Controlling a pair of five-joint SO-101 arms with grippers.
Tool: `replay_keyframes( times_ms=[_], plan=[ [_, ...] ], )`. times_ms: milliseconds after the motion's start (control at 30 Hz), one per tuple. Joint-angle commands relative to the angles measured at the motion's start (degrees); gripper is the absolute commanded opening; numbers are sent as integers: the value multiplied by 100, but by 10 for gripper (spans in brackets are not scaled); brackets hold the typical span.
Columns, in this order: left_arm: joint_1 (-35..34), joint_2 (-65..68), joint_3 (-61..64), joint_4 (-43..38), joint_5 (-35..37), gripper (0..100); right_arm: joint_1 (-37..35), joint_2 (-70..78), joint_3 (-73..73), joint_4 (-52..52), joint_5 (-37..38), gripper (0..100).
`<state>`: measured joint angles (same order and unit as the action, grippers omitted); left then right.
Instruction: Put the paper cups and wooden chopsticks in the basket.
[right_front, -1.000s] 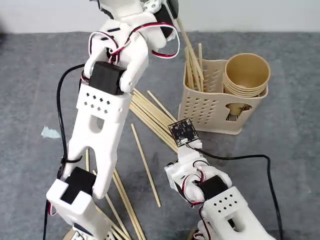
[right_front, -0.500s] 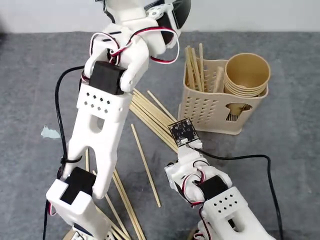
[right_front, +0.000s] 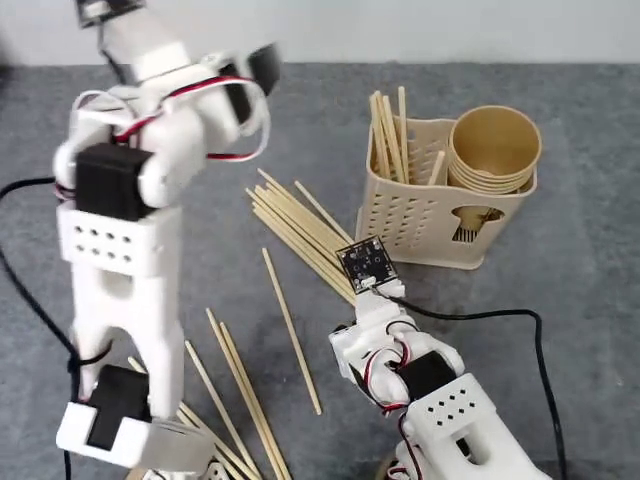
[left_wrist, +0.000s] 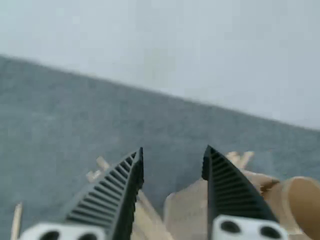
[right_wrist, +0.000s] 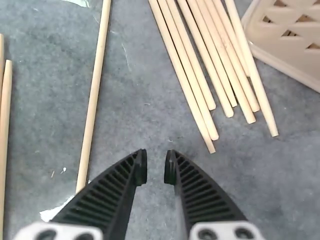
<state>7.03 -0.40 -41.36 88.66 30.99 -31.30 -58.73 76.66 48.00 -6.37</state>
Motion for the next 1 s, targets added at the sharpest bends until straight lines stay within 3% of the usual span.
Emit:
replay_keyframes(
  times_ms=[0, 267, 400, 500, 767, 967],
  plan=[
    [-536, -299, -215, 563, -44, 187, -84, -127, -185, -4, -299, 79],
    [-1864, -316, -207, 1178, -44, 189, -1349, -57, -879, 57, -703, 82],
    [-2541, -316, 13, 1178, -132, 192, -1877, -22, -1152, 66, -668, 155],
    [-2760, -343, 470, 1178, -308, 192, -2193, 338, -1477, 215, -686, 195],
    [-3095, -343, 1191, 1134, -334, 192, -3099, 2369, -2602, 242, -747, 171],
    [-3200, -299, 1200, 1143, -334, 192, -3248, 4180, -3446, -215, -1002, 173]
  ],
)
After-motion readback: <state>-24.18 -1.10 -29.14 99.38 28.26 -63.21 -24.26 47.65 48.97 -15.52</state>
